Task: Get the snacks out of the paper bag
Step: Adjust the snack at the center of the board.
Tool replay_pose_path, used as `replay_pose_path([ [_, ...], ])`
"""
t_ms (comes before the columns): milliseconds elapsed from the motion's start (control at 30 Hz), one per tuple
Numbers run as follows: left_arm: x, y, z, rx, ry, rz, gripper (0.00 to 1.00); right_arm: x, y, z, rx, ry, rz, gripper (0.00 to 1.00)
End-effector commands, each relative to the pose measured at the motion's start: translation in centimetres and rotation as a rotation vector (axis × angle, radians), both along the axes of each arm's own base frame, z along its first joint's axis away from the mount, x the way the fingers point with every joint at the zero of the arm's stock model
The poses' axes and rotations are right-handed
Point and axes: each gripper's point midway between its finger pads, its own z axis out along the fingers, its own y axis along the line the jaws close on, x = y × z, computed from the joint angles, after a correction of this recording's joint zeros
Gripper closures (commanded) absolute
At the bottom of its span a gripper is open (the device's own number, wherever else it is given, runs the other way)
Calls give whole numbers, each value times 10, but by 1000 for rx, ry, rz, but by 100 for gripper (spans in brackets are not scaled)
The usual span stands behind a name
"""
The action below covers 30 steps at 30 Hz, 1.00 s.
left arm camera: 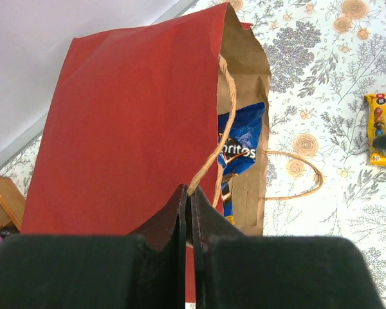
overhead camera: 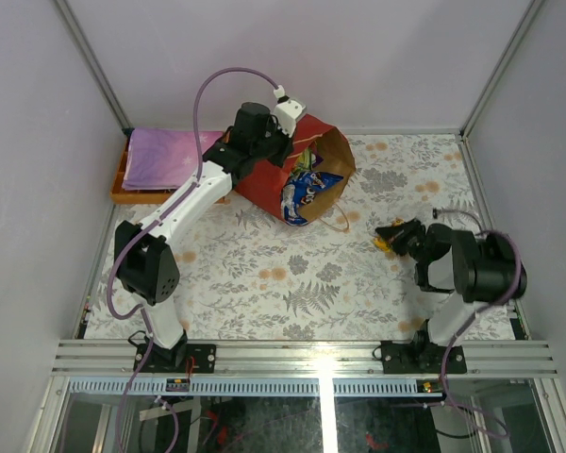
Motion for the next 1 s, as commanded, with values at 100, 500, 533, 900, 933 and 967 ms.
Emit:
replay_pose_path([
  [100,-2,5,16,4,-52,20,100,-11,1,-40,209,17,-31,100],
  [500,0,-2,19,-1,-49,12,100,16,-7,45,175,-176,-15,100],
  [533,0,-2,19,0,-49,13,100,19,-11,54,174,-193,-22,100],
  [900,0,-1,20,8,-59,19,100,15,-53,15,153,-43,-200,100],
  [933,0,-2,20,8,-60,17,100,12,-55,3,161,-7,-218,100],
  [967,0,-1,20,9,-62,18,100,8,-57,-10,173,32,-237,100],
])
